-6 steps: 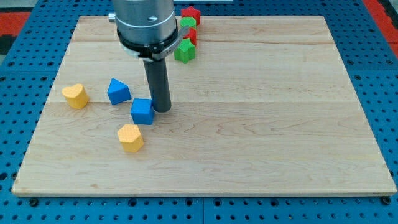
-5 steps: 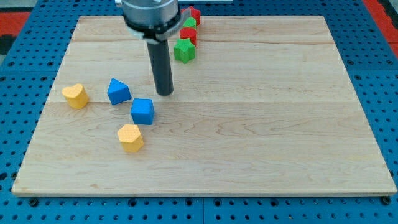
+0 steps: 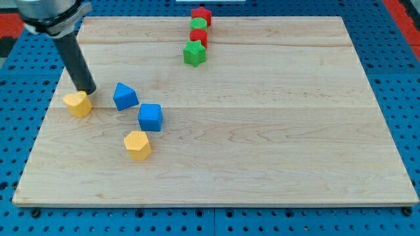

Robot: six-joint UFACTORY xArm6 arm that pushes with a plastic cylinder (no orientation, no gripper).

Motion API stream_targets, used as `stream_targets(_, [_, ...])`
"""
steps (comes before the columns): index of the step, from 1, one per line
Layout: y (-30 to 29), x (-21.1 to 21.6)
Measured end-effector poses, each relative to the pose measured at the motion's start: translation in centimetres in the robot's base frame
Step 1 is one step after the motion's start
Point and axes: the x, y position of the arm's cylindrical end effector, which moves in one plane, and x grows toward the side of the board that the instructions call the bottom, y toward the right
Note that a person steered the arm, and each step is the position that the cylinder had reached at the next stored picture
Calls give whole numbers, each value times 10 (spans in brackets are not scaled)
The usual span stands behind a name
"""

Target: Move blue triangle above blue cube

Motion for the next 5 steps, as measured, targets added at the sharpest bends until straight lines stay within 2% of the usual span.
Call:
stream_targets(3, [76, 17])
stream_targets(5, [95, 13])
